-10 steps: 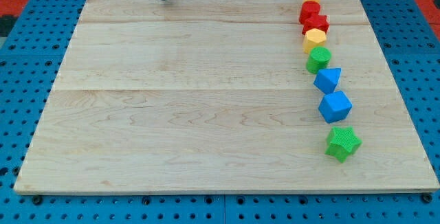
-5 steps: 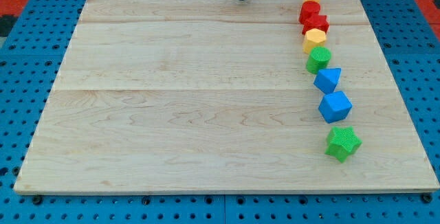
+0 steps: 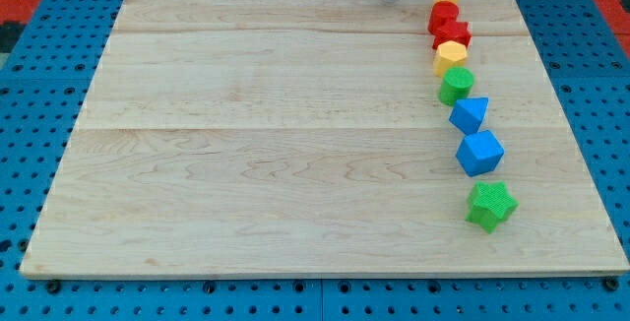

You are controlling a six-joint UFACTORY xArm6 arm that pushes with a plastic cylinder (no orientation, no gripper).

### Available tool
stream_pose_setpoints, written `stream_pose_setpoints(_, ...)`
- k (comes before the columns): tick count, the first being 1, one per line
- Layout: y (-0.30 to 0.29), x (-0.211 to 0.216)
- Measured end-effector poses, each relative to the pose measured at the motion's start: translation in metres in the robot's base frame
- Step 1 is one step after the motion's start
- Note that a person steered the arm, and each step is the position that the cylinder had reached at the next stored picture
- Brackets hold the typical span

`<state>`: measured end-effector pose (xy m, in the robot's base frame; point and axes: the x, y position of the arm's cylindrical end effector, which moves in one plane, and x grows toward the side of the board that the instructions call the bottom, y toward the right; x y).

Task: Move the yellow heart closer to the red circle

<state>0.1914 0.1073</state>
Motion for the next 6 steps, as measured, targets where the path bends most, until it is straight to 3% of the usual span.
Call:
stream_pose_setpoints(5,0.042,0.001)
stream_pose_setpoints(6,0.098,0.000)
